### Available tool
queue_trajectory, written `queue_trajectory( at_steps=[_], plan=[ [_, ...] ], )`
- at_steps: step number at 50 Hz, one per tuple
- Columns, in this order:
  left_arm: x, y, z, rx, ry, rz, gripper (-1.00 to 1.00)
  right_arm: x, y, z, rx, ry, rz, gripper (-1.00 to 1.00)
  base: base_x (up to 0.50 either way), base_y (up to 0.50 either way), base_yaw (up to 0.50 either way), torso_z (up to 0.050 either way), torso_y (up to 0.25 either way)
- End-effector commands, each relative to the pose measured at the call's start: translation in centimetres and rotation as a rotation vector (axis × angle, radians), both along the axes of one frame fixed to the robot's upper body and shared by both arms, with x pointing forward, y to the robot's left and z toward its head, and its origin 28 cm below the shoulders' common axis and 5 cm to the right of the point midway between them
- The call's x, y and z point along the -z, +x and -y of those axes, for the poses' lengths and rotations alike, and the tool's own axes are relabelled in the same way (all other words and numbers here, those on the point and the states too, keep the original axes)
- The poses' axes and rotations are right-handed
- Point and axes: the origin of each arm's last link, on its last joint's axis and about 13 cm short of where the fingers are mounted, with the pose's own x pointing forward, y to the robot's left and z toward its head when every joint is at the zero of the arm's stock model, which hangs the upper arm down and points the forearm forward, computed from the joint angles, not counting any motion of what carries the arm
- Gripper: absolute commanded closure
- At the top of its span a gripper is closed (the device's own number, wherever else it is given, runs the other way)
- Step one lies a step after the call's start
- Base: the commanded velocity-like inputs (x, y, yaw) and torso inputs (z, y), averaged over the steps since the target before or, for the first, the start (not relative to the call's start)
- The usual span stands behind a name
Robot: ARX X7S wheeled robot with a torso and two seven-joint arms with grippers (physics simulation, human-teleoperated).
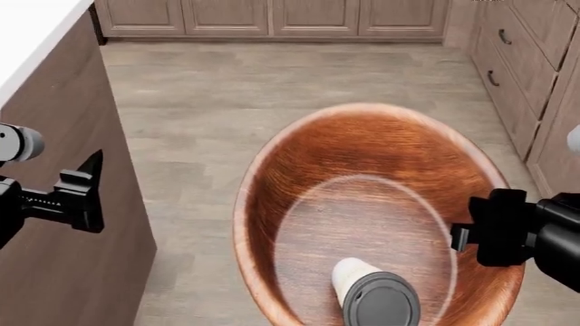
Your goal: Place the cup inside the bowl on the dining table and move the bowl to any counter.
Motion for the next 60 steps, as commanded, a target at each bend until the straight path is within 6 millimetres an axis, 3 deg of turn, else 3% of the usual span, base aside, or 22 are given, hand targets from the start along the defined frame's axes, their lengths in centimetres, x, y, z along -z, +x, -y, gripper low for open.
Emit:
queue_trajectory(
  at_steps=[1,49,60],
  plan=[
    [-0.1,0.1,0.1,0.0,0.0,0.0,-1.0,-0.4,0.2,-0.2,-0.022,0.013,0.027,1.0,0.5,-0.05,0.0,0.0,0.0],
    [0.2,-0.1,-0.4,-0.003,-0.002,-0.003,-1.0,0.5,0.4,-0.3,-0.022,0.004,0.013,1.0,0.5,-0.06,0.0,0.0,0.002],
    [0.4,0.2,0.0,-0.001,-0.001,-0.006,-1.0,-0.5,0.6,-0.2,-0.016,-0.01,0.032,1.0,0.5,-0.03,0.0,0.0,0.002]
  ],
)
